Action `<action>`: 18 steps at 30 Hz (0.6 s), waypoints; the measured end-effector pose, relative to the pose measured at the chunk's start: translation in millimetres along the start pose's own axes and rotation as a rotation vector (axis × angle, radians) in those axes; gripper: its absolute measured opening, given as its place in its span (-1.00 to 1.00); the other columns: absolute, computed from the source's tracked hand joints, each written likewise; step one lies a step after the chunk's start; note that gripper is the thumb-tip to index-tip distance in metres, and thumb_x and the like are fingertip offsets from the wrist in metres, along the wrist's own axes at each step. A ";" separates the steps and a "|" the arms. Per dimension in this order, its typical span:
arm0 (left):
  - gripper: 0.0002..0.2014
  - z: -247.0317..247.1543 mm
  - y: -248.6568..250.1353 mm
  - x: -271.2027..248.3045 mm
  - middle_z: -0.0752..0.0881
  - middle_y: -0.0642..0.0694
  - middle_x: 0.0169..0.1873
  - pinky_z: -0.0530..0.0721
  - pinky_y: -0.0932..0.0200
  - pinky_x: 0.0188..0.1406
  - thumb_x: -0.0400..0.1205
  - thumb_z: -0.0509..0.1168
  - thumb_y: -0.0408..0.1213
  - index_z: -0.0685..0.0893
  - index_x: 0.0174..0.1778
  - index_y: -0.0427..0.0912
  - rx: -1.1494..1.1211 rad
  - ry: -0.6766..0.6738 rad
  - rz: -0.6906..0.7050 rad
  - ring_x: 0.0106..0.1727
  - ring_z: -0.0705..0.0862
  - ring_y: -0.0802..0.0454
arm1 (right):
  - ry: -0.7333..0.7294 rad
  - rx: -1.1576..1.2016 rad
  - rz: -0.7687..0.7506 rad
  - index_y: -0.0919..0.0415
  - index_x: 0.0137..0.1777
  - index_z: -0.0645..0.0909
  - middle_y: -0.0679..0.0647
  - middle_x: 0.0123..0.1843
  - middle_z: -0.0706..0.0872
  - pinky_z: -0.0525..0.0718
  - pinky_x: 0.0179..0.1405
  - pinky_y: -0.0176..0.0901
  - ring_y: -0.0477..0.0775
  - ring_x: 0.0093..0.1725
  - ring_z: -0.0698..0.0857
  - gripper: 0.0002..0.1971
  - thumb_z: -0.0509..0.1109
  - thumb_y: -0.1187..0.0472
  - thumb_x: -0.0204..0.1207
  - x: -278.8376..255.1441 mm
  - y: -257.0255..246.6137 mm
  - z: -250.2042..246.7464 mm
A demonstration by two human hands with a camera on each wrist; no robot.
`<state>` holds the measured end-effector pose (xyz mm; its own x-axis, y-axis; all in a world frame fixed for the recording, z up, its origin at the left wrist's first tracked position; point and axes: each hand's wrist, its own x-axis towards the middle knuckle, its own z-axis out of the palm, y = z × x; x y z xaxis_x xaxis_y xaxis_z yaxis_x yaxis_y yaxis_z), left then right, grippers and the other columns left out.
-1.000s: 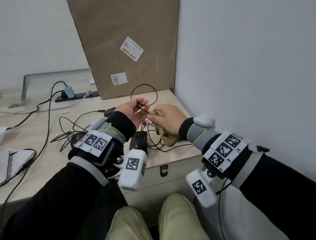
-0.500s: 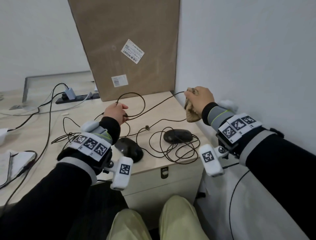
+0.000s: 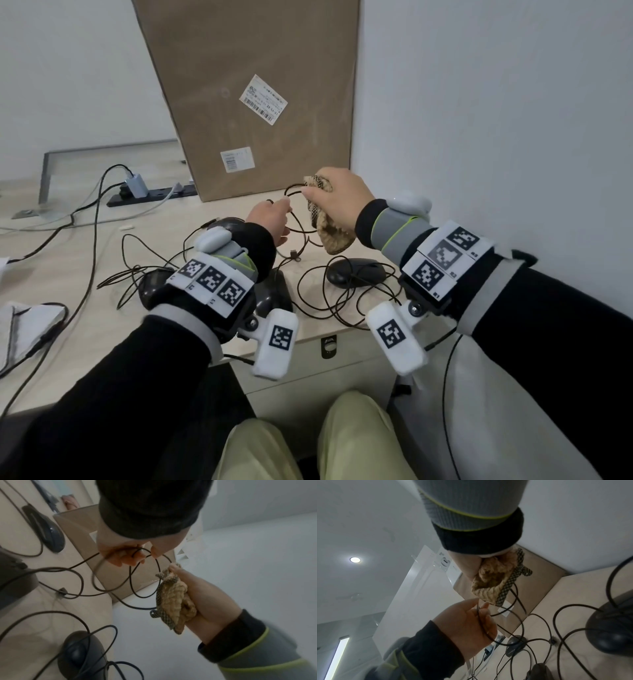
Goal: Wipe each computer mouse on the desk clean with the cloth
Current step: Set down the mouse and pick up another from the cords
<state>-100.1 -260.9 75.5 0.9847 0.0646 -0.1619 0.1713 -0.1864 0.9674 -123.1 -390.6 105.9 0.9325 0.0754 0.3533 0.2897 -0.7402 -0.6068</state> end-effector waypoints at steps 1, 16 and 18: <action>-0.74 -0.5 -0.5 -0.9 0.43 -0.02 -0.40 0.44 0.22 -0.36 0.70 0.09 -0.11 0.55 -0.22 -0.14 -0.067 -0.019 -0.005 -0.40 0.44 0.08 | -0.007 -0.006 -0.006 0.18 -0.16 0.54 0.05 -0.20 0.58 0.36 -0.22 -0.17 0.09 -0.15 0.51 -0.82 0.31 0.08 0.57 -0.4 1.5 -0.2; -0.61 -17.2 9.1 5.5 0.54 0.03 -0.72 0.50 0.31 -0.54 0.80 -0.10 -0.23 0.40 -0.34 -0.19 -0.922 -0.040 -0.089 -0.73 0.55 0.14 | -0.222 -0.155 -0.103 0.12 -0.11 0.59 0.14 -0.08 0.68 0.38 -0.17 -0.15 0.18 0.00 0.61 -0.86 0.39 0.05 0.50 -13.6 8.2 23.9; -0.62 -35.1 10.9 10.3 0.49 0.01 -0.69 0.56 0.31 -0.60 0.78 -0.10 -0.35 0.37 -0.37 -0.18 -1.079 0.024 -0.120 -0.77 0.55 0.10 | -0.211 -0.169 -0.084 0.16 -0.05 0.62 0.16 0.00 0.72 0.44 -0.10 -0.12 0.21 0.06 0.62 -0.83 0.38 0.07 0.50 -13.1 19.1 16.2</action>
<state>-89.2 -227.9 91.2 0.9604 0.0463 -0.2747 0.1364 0.7818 0.6084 -126.4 -394.9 78.2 0.9362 0.2655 0.2304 0.3442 -0.8249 -0.4483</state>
